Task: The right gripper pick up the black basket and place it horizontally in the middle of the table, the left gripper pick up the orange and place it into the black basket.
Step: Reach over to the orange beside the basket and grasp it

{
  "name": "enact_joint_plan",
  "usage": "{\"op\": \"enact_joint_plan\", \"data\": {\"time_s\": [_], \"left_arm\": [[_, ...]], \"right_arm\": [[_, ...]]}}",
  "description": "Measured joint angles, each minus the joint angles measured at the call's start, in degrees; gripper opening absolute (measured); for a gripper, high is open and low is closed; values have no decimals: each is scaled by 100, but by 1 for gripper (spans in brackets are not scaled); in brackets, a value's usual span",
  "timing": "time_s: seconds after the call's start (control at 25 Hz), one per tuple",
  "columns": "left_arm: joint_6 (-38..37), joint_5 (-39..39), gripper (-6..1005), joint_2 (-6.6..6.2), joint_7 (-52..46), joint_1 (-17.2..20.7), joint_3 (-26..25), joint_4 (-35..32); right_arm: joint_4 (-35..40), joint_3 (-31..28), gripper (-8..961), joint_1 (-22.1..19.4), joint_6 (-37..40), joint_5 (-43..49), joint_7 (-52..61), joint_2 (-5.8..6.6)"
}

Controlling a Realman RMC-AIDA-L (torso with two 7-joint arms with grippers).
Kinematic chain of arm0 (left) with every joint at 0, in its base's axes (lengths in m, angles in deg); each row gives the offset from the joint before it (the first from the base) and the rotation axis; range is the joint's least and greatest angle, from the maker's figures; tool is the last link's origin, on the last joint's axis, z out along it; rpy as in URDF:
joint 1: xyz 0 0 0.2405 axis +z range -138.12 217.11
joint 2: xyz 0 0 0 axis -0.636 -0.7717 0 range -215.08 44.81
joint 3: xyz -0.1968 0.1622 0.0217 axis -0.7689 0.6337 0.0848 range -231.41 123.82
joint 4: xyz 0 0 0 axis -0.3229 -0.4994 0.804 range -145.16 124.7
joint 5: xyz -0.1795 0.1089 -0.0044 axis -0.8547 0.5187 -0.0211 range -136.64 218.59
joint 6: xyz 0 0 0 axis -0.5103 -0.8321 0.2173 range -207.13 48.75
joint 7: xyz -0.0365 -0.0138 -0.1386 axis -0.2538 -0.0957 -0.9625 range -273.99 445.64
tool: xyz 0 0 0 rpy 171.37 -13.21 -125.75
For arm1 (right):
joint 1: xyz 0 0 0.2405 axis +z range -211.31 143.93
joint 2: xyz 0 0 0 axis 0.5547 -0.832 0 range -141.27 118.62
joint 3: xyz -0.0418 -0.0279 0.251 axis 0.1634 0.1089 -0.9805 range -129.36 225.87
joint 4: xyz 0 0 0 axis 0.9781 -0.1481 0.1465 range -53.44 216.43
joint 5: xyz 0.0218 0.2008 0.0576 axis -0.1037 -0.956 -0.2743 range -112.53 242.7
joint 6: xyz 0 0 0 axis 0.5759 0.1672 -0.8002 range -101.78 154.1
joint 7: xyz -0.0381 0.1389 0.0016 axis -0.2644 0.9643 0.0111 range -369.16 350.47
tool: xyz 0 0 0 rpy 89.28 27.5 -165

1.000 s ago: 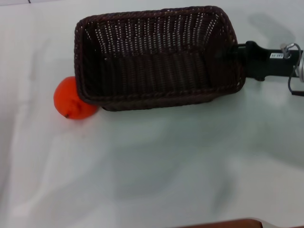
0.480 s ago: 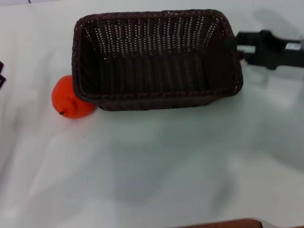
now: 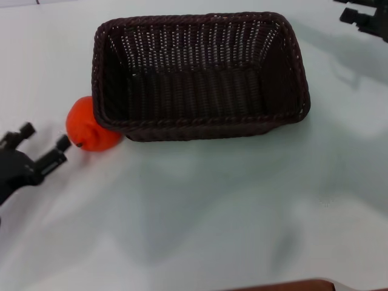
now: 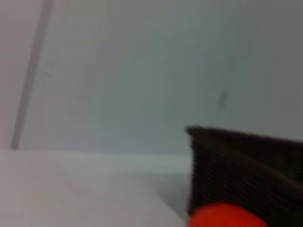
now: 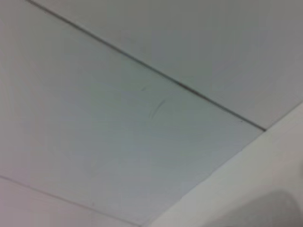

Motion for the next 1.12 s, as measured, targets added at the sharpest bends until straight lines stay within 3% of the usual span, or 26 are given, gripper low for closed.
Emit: {"op": "enact_joint_plan", "data": {"time_s": [0.2, 0.44, 0.8, 1.0, 1.12], "left_arm": [[45, 240, 901, -67, -245, -187, 304, -64], [25, 430, 900, -7, -240, -320, 387, 14], [-506, 438, 630, 116, -200, -535, 364, 38], [-852, 405, 566, 159, -199, -564, 289, 152], [-894, 396, 472, 167, -198, -524, 127, 205]], "right_arm": [[-27, -282, 604, 10, -12, -15, -90, 0], [-141, -364, 603, 29, -145, -125, -163, -57], [-249, -370, 600, -4, -403, -425, -175, -73], [-290, -503, 598, -61, -430, -448, -253, -80], [-329, -705, 597, -112, -462, -456, -342, -104]]}}
